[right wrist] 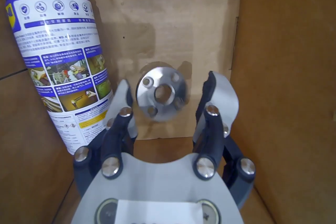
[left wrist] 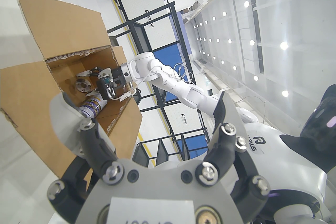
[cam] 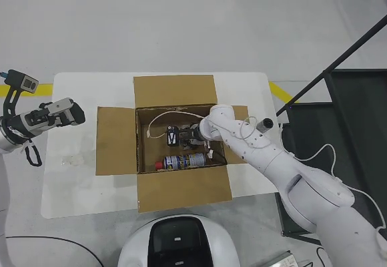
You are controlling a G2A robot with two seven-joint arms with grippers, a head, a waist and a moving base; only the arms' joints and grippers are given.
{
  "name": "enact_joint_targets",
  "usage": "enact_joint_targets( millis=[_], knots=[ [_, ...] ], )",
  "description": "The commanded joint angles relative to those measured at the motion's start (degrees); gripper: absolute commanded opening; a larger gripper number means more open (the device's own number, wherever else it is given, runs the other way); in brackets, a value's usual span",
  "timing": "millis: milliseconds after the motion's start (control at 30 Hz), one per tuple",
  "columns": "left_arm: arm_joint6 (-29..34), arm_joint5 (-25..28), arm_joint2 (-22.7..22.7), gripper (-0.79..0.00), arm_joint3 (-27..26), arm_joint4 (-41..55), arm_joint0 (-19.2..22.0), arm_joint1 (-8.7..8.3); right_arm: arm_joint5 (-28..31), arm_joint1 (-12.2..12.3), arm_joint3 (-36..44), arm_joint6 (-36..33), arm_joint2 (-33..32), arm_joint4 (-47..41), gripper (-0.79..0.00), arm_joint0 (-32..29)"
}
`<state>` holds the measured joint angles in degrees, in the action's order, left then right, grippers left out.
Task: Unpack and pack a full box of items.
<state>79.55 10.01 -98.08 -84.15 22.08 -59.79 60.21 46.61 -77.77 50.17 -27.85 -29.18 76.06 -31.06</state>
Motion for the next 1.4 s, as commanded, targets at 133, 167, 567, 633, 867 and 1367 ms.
enact_joint_targets(
  millis=[133,167,567,633,867,1367],
  knots=[
    [0.0,0.0,0.0,0.000,0.0,0.0,0.0,0.00,1.6,3.5,7.1,6.4,-5.4,0.8,0.000,-4.0],
    [0.0,0.0,0.0,0.000,0.0,0.0,0.0,0.00,1.8,4.6,9.5,7.3,-7.0,1.4,0.000,-5.4],
    [0.0,0.0,0.0,0.000,0.0,0.0,0.0,0.00,5.6,17.3,42.5,22.8,-41.1,2.6,0.000,-36.6],
    [0.0,0.0,0.0,0.000,0.0,0.0,0.0,0.00,6.0,18.5,43.6,26.7,-47.1,1.4,0.000,-41.8],
    [0.0,0.0,0.0,0.000,0.0,0.0,0.0,0.00,2.7,19.8,40.4,33.1,-57.6,-1.6,0.000,-50.7],
    [0.0,0.0,0.0,0.000,0.0,0.0,0.0,0.00,1.7,20.1,39.3,33.8,-59.3,-2.3,0.000,-51.8]
  ],
)
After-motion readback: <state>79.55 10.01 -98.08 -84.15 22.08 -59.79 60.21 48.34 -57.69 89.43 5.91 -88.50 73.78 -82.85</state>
